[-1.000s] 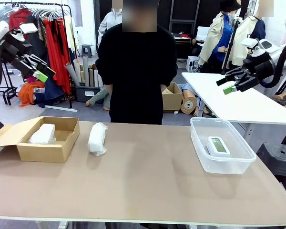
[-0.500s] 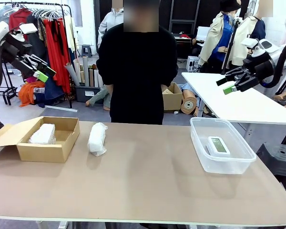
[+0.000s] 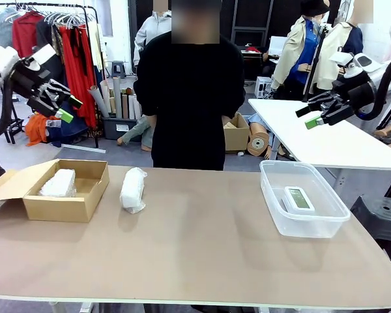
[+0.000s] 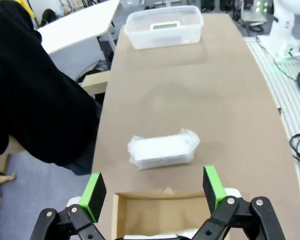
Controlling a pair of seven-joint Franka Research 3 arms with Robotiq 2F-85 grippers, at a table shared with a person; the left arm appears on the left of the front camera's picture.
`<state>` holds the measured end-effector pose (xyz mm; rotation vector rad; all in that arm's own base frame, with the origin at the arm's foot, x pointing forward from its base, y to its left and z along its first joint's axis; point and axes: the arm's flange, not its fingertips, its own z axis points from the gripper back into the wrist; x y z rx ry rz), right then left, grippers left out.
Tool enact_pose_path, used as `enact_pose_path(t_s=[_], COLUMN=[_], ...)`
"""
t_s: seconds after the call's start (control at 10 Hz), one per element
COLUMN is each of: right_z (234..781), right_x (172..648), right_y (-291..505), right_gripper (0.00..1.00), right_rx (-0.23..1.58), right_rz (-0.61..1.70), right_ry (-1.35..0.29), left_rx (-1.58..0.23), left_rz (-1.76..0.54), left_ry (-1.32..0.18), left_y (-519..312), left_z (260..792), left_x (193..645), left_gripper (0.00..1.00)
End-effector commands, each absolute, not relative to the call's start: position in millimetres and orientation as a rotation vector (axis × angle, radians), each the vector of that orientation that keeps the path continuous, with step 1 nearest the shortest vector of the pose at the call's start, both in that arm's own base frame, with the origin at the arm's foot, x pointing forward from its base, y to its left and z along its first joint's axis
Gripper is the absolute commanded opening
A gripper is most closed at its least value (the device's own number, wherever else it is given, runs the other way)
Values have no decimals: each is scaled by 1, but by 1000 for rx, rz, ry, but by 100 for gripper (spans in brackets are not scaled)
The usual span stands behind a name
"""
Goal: Separate and place wrapped and unwrapped clocks.
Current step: Pick up the Digital clock indicated by the person.
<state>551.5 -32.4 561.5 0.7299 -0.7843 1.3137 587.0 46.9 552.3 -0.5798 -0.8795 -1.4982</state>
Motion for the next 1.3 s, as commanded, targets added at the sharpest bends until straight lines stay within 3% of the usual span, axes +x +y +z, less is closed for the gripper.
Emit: enact_pose_path(t_s=[0.0,1.2], right_z=[563,563], right_x=[551,551], right_y=[-32,-32], right_gripper=[100,100], right_rx=[729,729], right_rz=[1315,1315], right_ry=[-789,-789], left_rx=[-636,-670], left_rz=[-1468,-1426], left_ry=[-971,-977], left_y=[44,45], left_z=[540,535], left_x=[578,586], left_gripper=[100,100])
